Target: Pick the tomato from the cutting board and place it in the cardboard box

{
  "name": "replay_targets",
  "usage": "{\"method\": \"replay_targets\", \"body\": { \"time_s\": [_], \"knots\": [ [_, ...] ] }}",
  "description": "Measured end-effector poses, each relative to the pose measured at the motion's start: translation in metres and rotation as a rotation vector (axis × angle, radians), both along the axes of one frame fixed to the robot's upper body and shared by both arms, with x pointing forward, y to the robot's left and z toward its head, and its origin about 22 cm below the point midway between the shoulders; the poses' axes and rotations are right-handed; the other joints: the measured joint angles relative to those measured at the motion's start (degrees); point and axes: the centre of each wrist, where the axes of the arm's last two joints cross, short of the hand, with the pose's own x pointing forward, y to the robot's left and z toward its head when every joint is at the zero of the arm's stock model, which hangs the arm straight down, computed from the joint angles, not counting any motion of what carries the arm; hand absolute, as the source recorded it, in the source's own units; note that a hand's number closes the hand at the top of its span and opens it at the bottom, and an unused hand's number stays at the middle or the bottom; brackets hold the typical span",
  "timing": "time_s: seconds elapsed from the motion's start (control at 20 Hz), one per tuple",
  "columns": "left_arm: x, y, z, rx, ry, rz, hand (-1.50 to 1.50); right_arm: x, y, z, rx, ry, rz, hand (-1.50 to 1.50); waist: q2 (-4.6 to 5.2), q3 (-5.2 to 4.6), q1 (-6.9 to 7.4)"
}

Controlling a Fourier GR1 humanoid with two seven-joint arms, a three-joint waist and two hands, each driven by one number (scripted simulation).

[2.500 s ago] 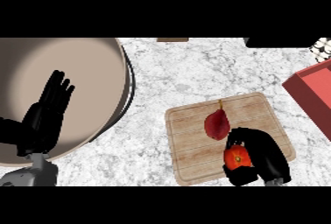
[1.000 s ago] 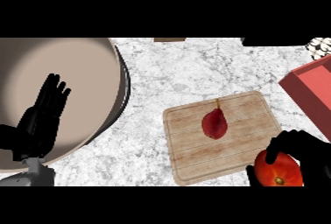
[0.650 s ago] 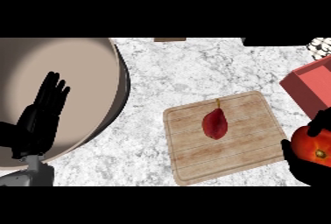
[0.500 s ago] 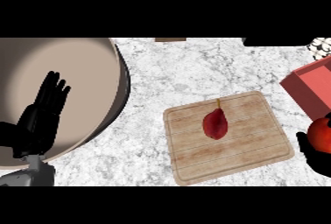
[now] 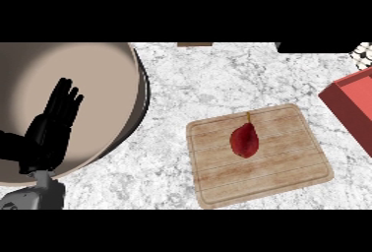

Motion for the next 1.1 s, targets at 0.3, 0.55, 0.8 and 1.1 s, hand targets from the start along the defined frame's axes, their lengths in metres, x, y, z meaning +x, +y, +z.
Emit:
{"method": "replay_targets", "body": {
  "time_s": [0.3,0.55,0.8,1.1],
  "knots": [
    [0.002,-0.002,0.002,-0.008,-0.005,-0.001,0.00,0.027,-0.043,-0.021,-0.090,0.093,-0.021,1.50,0.19,-0.06,0.46],
    [0.003,-0.008,0.002,-0.007,-0.005,-0.014,0.00,0.035,-0.072,-0.051,-0.197,0.373,-0.082,-1.50,0.49,-0.10,1.09],
    [0.000,-0.007,-0.001,-0.016,-0.006,-0.019,0.00,0.055,-0.100,-0.070,-0.127,0.442,-0.063,-1.50,0.36,-0.05,1.14],
    [-0.004,-0.006,-0.004,-0.016,0.000,-0.017,0.00,0.068,-0.104,-0.071,-0.001,0.150,0.020,-1.50,0.19,-0.04,0.73]
  ]
}}
